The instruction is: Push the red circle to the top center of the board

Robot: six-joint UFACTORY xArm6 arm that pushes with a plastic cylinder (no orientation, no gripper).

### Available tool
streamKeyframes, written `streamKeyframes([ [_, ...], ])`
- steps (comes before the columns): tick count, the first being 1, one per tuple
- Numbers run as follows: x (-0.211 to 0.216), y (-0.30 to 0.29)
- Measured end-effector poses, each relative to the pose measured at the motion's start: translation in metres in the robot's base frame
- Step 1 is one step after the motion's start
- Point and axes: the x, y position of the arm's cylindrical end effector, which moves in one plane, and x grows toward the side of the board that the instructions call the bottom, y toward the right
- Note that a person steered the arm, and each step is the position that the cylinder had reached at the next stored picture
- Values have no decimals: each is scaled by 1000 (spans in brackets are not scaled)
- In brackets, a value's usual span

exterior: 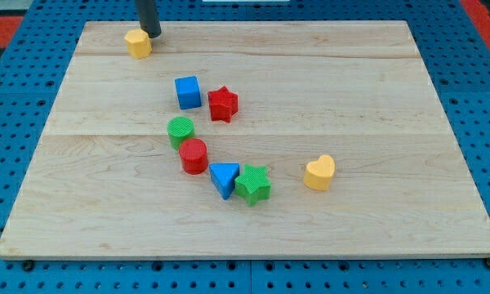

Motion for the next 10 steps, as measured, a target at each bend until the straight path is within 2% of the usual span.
streamKeyframes([
  [2,2,8],
  [3,44,14],
  [4,102,-11],
  [6,247,-23],
  [7,253,31],
  [9,298,22],
  [10,286,70],
])
